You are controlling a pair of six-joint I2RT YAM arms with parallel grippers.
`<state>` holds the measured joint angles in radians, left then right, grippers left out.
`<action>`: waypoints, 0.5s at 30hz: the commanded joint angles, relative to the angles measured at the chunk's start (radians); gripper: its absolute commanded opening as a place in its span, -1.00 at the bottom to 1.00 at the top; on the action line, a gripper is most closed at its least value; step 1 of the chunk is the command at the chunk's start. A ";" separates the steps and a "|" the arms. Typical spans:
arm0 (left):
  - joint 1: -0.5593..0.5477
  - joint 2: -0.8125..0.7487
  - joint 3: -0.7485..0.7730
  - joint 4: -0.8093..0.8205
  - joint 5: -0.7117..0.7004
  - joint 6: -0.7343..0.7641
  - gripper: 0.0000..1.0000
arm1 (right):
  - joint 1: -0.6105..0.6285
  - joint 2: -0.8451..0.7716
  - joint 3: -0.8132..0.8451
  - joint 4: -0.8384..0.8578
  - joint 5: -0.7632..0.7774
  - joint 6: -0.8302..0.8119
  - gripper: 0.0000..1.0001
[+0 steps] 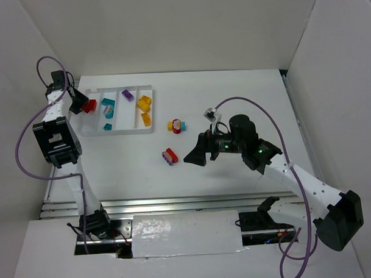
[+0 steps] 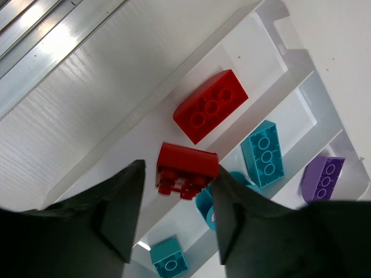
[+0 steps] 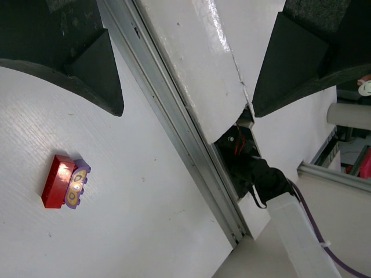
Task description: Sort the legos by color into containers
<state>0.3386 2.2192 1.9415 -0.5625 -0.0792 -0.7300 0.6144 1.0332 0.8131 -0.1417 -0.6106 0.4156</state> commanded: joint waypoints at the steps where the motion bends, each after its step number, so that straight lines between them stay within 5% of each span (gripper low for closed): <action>1: 0.002 0.000 0.013 0.024 0.009 0.024 0.25 | -0.008 -0.012 0.029 -0.002 -0.023 -0.032 0.99; 3: 0.002 -0.019 0.002 0.033 0.007 0.023 0.53 | -0.005 -0.002 0.037 -0.009 -0.023 -0.035 0.99; 4: 0.002 -0.026 0.002 0.027 0.003 0.021 0.99 | -0.005 0.001 0.040 -0.012 -0.021 -0.037 0.99; 11: 0.000 -0.176 0.011 -0.014 -0.008 0.017 0.99 | -0.004 0.031 0.041 -0.002 0.018 -0.015 0.99; 15: -0.044 -0.338 -0.015 -0.074 -0.011 0.000 0.99 | 0.025 0.138 0.089 -0.070 0.240 0.014 0.99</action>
<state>0.3294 2.0846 1.9320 -0.6094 -0.0807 -0.7143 0.6220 1.1038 0.8375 -0.1669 -0.5274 0.4133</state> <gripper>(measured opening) 0.994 0.994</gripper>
